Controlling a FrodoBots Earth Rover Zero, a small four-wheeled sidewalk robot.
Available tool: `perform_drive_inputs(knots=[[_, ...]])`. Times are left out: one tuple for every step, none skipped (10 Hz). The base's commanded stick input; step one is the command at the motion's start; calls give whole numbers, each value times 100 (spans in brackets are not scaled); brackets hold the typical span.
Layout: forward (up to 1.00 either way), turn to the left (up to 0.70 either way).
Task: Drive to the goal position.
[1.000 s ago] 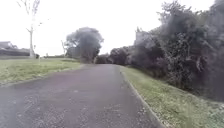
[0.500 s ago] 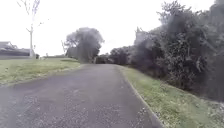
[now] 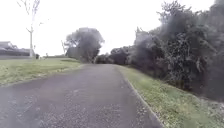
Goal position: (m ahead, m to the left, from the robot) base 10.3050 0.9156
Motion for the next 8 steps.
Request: perform_drive_inputs(knots=[[0,0],[0,0],[0,0],[0,0],[0,0],[0,3],[0,13],[0,5]])
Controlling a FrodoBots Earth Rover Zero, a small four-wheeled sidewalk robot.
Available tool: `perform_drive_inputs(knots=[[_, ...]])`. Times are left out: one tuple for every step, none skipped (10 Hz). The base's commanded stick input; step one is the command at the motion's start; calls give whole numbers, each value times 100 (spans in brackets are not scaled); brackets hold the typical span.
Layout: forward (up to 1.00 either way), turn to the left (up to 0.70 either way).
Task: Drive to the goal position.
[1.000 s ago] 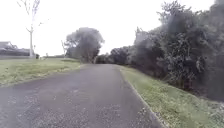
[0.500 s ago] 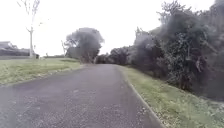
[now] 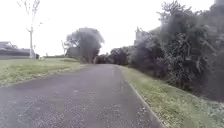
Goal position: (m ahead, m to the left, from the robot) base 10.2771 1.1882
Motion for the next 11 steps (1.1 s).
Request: perform_drive_inputs(knots=[[0,0],[0,0],[0,0],[0,0],[0,0],[0,0],[0,0],[0,0],[0,0],[0,1],[0,7]])
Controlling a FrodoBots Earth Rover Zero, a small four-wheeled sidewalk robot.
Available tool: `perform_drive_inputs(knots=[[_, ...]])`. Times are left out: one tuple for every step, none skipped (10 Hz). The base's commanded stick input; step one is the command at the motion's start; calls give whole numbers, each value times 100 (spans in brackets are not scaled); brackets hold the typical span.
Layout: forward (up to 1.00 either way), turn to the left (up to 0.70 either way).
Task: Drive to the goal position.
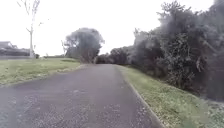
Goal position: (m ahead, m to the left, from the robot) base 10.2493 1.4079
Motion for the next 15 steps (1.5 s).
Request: perform_drive_inputs(knots=[[0,0],[0,0],[0,0],[0,15],[0,27],[0,5],[0,0],[0,0],[0,0],[0,0],[0,0],[0,0],[0,0],[0,0],[0,0]])
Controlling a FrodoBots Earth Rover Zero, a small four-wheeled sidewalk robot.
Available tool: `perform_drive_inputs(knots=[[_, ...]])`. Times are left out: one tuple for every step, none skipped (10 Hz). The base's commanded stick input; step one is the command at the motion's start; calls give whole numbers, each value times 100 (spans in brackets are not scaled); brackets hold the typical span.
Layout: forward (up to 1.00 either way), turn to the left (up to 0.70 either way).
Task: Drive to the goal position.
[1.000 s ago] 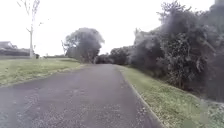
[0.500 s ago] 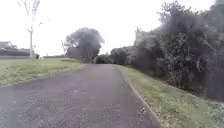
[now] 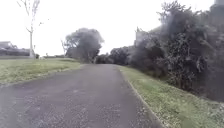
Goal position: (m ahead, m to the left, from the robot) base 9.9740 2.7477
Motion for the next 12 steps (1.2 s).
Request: perform_drive_inputs(knots=[[0,3],[0,0],[0,0],[0,0],[0,0],[0,0],[0,0],[0,1],[0,4],[0,2],[0,0],[0,0]])
